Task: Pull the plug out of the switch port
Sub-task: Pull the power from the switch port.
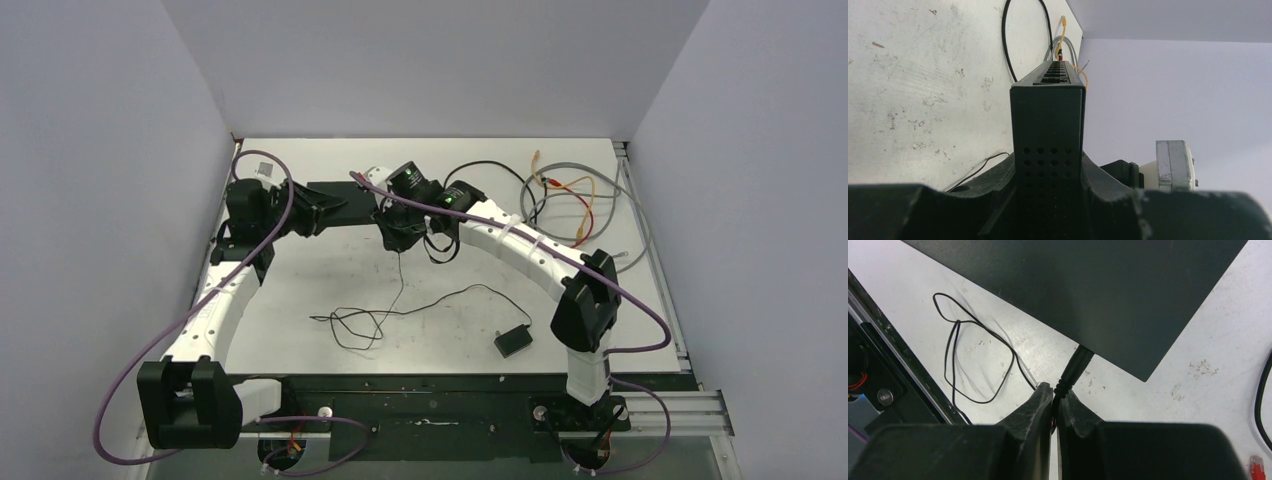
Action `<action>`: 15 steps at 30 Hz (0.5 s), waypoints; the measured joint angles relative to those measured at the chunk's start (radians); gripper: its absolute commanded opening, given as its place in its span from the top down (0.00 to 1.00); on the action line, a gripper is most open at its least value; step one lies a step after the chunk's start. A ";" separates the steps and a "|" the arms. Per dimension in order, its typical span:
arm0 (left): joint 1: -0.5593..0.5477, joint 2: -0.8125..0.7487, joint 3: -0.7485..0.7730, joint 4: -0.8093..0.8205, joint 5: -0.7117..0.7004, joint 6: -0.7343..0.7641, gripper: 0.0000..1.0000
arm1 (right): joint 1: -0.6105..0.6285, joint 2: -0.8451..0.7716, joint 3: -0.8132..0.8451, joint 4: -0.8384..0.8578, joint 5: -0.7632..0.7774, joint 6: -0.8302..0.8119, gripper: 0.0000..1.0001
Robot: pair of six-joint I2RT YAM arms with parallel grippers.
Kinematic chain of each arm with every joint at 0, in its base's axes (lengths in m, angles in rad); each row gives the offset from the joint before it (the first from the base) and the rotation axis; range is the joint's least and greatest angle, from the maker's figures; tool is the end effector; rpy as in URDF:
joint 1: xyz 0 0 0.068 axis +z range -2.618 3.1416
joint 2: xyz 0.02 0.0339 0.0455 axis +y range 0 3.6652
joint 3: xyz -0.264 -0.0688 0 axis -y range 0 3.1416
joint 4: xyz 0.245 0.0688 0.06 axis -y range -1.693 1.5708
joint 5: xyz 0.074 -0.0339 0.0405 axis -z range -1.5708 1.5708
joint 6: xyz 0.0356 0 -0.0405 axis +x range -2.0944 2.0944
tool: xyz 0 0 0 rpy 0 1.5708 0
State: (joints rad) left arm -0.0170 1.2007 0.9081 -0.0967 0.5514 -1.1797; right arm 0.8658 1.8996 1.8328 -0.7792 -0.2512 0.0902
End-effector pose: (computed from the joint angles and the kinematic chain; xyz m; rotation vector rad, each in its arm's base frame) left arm 0.2726 -0.0233 0.3068 -0.8222 1.9786 -1.2873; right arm 0.2691 0.3299 0.3257 -1.0625 2.2826 0.7206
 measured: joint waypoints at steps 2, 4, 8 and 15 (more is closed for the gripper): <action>0.003 -0.002 -0.004 0.003 0.000 -0.003 1.00 | 0.000 0.000 0.000 0.001 0.001 0.000 0.95; 0.005 -0.002 -0.007 0.003 0.003 -0.005 1.00 | 0.000 -0.001 0.000 0.003 0.001 0.000 0.95; 0.026 -0.002 -0.011 0.004 0.029 -0.008 1.00 | 0.000 -0.018 -0.026 0.029 -0.002 -0.007 0.95; 0.060 -0.008 -0.017 -0.008 0.102 -0.005 1.00 | 0.012 -0.084 -0.119 0.107 -0.038 -0.032 0.95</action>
State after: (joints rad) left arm 0.0433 1.1923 0.8913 -0.1043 0.6533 -1.1851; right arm 0.8776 1.8153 1.7138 -0.6724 -0.2890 0.0586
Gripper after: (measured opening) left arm 0.279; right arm 0.071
